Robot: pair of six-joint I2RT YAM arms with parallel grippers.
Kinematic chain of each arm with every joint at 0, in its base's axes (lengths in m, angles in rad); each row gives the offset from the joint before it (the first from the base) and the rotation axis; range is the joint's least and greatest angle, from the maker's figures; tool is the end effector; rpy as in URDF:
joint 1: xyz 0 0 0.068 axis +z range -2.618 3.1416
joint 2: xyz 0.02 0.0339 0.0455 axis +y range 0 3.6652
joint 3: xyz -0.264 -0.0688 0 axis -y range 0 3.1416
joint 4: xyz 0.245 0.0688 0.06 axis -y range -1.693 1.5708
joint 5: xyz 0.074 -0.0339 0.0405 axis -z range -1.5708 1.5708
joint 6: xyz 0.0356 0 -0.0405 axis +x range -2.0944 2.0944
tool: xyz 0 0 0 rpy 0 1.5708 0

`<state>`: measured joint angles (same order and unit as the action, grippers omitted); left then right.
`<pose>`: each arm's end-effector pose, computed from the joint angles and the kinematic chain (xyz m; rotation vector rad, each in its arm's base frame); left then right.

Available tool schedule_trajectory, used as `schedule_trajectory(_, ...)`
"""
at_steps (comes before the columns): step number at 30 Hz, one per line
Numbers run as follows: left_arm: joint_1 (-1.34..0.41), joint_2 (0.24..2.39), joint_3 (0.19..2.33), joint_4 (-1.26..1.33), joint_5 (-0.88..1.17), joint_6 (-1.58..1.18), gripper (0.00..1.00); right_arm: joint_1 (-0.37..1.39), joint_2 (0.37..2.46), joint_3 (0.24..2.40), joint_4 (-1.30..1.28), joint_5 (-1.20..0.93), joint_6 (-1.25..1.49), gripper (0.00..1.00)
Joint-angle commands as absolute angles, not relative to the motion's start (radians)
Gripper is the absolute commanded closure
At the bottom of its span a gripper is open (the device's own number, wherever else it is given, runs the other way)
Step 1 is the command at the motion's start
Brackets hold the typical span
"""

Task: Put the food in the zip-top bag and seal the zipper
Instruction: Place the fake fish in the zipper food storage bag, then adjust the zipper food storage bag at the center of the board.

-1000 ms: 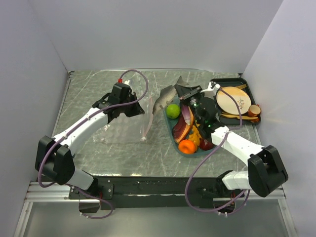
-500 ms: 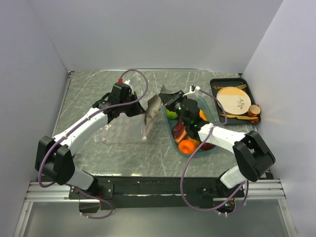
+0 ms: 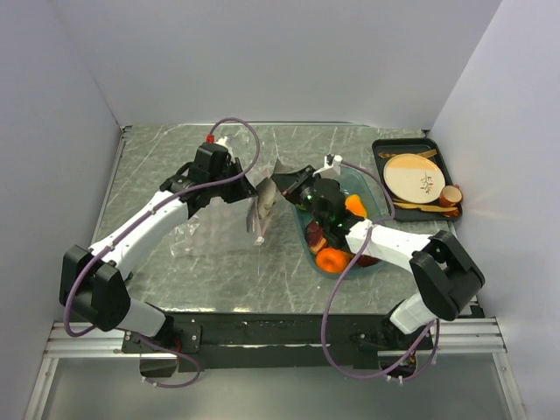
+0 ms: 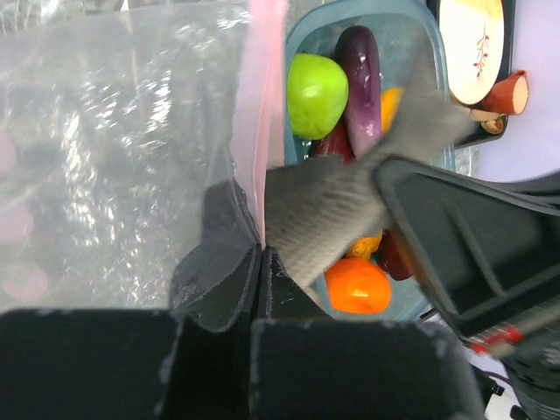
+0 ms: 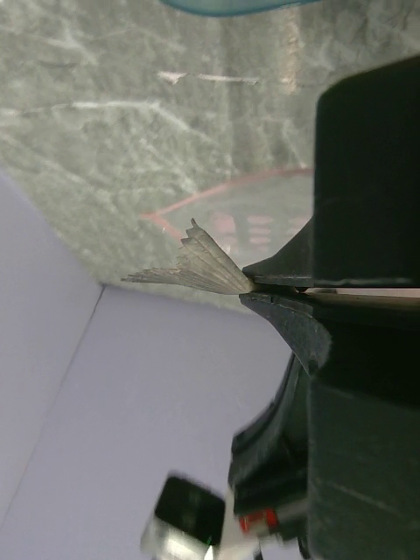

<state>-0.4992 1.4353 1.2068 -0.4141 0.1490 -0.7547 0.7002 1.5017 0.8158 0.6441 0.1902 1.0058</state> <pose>0.2819 -0.1597 0.3126 -0.2115 2.3331 -0.8290 0.2630 0.2128 0.2636 0.4207 1.6896 1.1438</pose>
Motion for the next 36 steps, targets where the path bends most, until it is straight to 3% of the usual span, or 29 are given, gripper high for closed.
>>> schedule_trajectory(1, -0.502, 1.402, 1.259, -0.376, 0.134, -0.769, 0.99, 0.709, 1.557, 0.917, 0.519, 0.161, 1.016, 1.0)
schedule_trajectory(6, -0.503, 1.396, 1.284, -0.416, 0.095, -0.746, 0.99, 0.698, 1.611, 1.04, 0.393, 0.029, 0.956, 0.92)
schedule_trajectory(12, -0.5, 1.388, 1.272, -0.423, 0.057, -0.736, 0.99, 0.693, 1.591, 1.12, 0.284, -0.107, 0.799, 0.48)
schedule_trajectory(15, -0.492, 1.382, 1.273, -0.425, 0.052, -0.733, 0.99, 0.684, 1.55, 1.135, 0.168, -0.101, 0.758, 0.39)
schedule_trajectory(23, -0.486, 1.379, 1.275, -0.42, 0.055, -0.733, 0.99, 0.612, 1.411, 1.008, 0.091, -0.023, 0.732, 0.39)
schedule_trajectory(31, -0.486, 1.362, 1.27, -0.439, 0.06, -0.73, 0.99, 0.506, 1.549, 1.02, 0.109, -0.326, 0.732, 0.43)
schedule_trajectory(36, -0.486, 1.359, 1.252, -0.425, 0.061, -0.735, 0.99, 0.514, 1.64, 0.971, 0.277, -0.471, 0.796, 0.44)
